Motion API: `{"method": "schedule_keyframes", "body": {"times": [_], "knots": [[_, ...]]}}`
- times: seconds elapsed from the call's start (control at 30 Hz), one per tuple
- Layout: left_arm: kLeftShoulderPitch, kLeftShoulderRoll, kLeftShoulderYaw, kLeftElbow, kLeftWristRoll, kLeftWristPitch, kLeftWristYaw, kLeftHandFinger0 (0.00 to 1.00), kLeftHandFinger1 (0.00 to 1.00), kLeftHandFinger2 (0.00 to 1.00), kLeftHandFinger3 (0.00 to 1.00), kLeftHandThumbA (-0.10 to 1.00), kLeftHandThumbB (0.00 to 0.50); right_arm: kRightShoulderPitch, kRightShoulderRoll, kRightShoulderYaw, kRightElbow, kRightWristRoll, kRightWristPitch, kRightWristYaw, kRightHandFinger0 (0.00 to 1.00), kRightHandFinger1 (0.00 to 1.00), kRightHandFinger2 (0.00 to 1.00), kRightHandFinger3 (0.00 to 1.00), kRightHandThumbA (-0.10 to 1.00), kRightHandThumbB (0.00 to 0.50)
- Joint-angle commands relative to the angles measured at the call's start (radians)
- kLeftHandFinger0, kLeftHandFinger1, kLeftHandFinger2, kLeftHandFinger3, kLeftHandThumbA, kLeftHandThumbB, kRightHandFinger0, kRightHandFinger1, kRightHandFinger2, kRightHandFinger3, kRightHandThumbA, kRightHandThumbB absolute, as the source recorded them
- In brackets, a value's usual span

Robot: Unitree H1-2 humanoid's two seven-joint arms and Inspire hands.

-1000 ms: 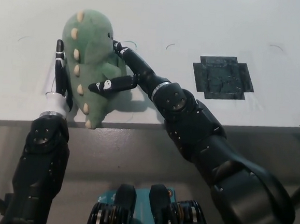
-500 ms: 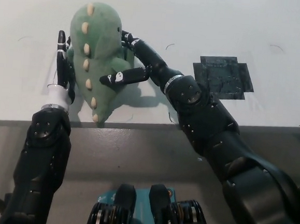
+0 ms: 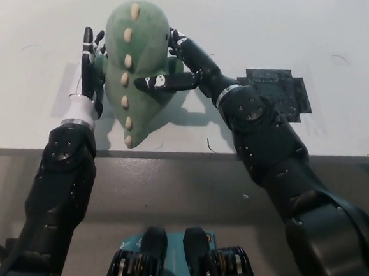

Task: Use both hands to pick up a dinasour on the right side and move it to the left side

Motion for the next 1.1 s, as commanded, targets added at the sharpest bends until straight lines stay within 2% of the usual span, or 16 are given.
{"method": "schedule_keyframes", "body": {"times": [0.0, 0.07, 0.17, 0.3, 0.37, 0.47, 0.5, 0.53, 0.57, 0.6, 0.73, 0.77, 0.9, 0.97, 1.07], "knots": [[-0.037, 0.011, -0.001, -0.023, -0.006, -0.053, -0.034, 1.0, 1.0, 1.0, 1.0, 1.0, 0.394, -0.01, -0.017, -0.023, -0.064, 0.028, -0.028, 0.017, 1.0, 1.0, 1.0, 1.0, 1.0, 0.174], [-0.045, 0.014, 0.001, -0.02, -0.011, -0.053, -0.038, 1.0, 1.0, 1.0, 1.0, 1.0, 0.409, -0.007, -0.035, -0.033, -0.075, 0.035, -0.02, 0.026, 1.0, 1.0, 1.0, 1.0, 1.0, 0.173], [-0.048, 0.012, -0.005, -0.014, -0.006, -0.062, -0.046, 1.0, 1.0, 1.0, 1.0, 1.0, 0.395, 0.015, -0.054, -0.055, -0.115, 0.048, 0.0, 0.031, 1.0, 1.0, 1.0, 1.0, 1.0, 0.161], [-0.063, 0.006, -0.023, 0.001, 0.01, -0.083, -0.05, 1.0, 1.0, 1.0, 1.0, 1.0, 0.389, 0.045, -0.088, -0.087, -0.17, 0.067, 0.046, 0.043, 1.0, 1.0, 1.0, 1.0, 1.0, 0.177], [-0.067, 0.004, -0.026, -0.008, 0.01, -0.08, -0.048, 1.0, 1.0, 1.0, 1.0, 1.0, 0.39, 0.063, -0.106, -0.089, -0.196, 0.068, 0.046, 0.052, 1.0, 1.0, 1.0, 1.0, 1.0, 0.15], [-0.074, 0.003, -0.023, -0.005, 0.004, -0.082, -0.043, 1.0, 1.0, 1.0, 1.0, 1.0, 0.38, 0.078, -0.12, -0.097, -0.215, 0.076, 0.046, 0.051, 1.0, 1.0, 1.0, 1.0, 1.0, 0.145], [-0.078, 0.01, -0.012, 0.006, -0.007, -0.091, -0.045, 1.0, 1.0, 1.0, 1.0, 1.0, 0.389, 0.087, -0.137, -0.096, -0.225, 0.067, 0.032, 0.037, 1.0, 1.0, 1.0, 1.0, 1.0, 0.142], [-0.081, 0.017, -0.005, 0.024, -0.014, -0.102, -0.048, 1.0, 1.0, 1.0, 1.0, 1.0, 0.412, 0.096, -0.151, -0.098, -0.254, 0.062, 0.053, 0.028, 1.0, 1.0, 1.0, 1.0, 1.0, 0.169], [-0.08, 0.021, -0.002, 0.029, -0.016, -0.105, -0.048, 1.0, 1.0, 1.0, 1.0, 1.0, 0.412, 0.101, -0.157, -0.102, -0.271, 0.066, 0.07, 0.027, 1.0, 1.0, 1.0, 1.0, 1.0, 0.167], [-0.075, 0.02, 0.007, 0.029, -0.026, -0.093, -0.044, 1.0, 1.0, 1.0, 1.0, 1.0, 0.431, 0.123, -0.17, -0.102, -0.313, 0.059, 0.079, 0.024, 1.0, 1.0, 1.0, 1.0, 1.0, 0.144], [-0.059, 0.042, 0.024, 0.034, -0.032, -0.109, -0.051, 1.0, 1.0, 1.0, 1.0, 1.0, 0.4, 0.162, -0.204, -0.124, -0.395, 0.086, 0.097, 0.04, 1.0, 1.0, 1.0, 1.0, 1.0, 0.133], [-0.056, 0.051, 0.028, 0.036, -0.034, -0.117, -0.06, 1.0, 1.0, 1.0, 1.0, 1.0, 0.41, 0.174, -0.219, -0.126, -0.418, 0.084, 0.095, 0.042, 1.0, 1.0, 1.0, 1.0, 1.0, 0.114], [-0.045, 0.072, 0.027, 0.014, -0.018, -0.119, -0.063, 1.0, 1.0, 1.0, 1.0, 1.0, 0.401, 0.2, -0.26, -0.138, -0.466, 0.085, 0.072, 0.04, 1.0, 1.0, 1.0, 1.0, 1.0, 0.122], [-0.034, 0.094, 0.017, -0.015, 0.0, -0.12, -0.069, 1.0, 1.0, 1.0, 1.0, 1.0, 0.397, 0.239, -0.294, -0.165, -0.558, 0.13, 0.125, 0.072, 1.0, 1.0, 1.0, 1.0, 1.0, 0.122], [-0.003, 0.116, 0.013, -0.086, -0.001, -0.094, -0.084, 1.0, 1.0, 1.0, 1.0, 1.0, 0.389, 0.309, -0.332, -0.189, -0.695, 0.156, 0.174, 0.088, 1.0, 1.0, 1.0, 1.0, 1.0, 0.086]]}}
